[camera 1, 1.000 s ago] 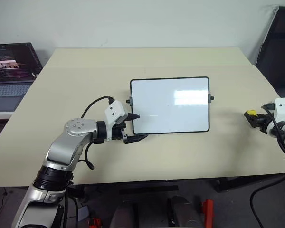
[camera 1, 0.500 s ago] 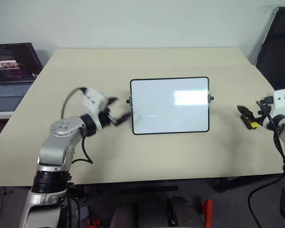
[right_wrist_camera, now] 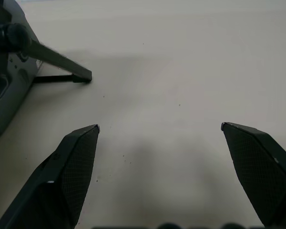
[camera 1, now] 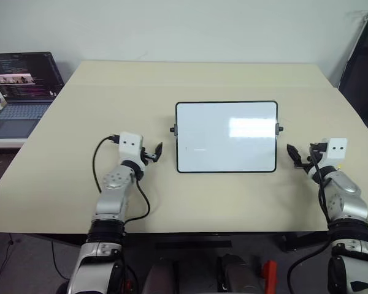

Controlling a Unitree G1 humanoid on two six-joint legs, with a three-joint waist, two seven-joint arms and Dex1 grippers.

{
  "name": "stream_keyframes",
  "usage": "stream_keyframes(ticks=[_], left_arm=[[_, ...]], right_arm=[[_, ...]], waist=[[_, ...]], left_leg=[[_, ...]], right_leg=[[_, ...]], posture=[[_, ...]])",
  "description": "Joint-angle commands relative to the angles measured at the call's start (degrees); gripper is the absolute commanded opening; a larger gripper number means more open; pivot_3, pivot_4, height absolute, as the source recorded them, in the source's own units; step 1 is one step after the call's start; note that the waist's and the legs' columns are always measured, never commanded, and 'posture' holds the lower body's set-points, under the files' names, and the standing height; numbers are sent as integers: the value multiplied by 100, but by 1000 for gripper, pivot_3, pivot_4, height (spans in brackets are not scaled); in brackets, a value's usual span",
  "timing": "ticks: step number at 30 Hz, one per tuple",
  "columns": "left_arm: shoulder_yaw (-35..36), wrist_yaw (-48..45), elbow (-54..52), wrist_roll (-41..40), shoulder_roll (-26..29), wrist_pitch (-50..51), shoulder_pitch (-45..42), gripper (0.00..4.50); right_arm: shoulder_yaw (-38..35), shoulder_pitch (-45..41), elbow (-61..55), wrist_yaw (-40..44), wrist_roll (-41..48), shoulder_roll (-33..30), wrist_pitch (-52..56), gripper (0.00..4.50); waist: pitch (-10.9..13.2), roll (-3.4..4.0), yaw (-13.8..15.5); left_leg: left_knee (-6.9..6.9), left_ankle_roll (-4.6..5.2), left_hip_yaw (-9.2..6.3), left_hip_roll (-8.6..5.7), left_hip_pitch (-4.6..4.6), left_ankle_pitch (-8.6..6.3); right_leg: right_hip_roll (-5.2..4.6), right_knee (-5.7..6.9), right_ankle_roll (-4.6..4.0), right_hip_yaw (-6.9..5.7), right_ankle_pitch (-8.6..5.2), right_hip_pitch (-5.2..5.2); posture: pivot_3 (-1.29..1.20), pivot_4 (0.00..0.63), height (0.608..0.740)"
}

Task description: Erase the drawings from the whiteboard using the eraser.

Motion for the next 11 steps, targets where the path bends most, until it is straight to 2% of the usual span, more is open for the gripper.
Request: stream_keyframes(ticks=[1,7,11], left_arm=[[34,215,485,113,-73,-506,-214,4500],[-40,501,1125,222,-332,-1009,-473,4500],[-64,467,979,180,-384,-1006,-474,4500]], right_arm=[[13,-45,-127,-158,-22,140,-166,4491],[118,-119,21,-377,-189,248,-344,4491],[53,-98,93,-557,-251,221,-429,4491]], waist=[[0,1,-21],[-4,8,29],[-6,9,43]], left_leg=[[0,0,0,0,1,0],[5,0,0,-3,7,0],[7,-1,-3,-6,6,1]], right_leg=[[1,1,0,0,0,0],[-1,7,4,0,3,6],[-2,8,7,-2,4,8]], posture=[[0,150,740],[0,150,740],[0,150,740]])
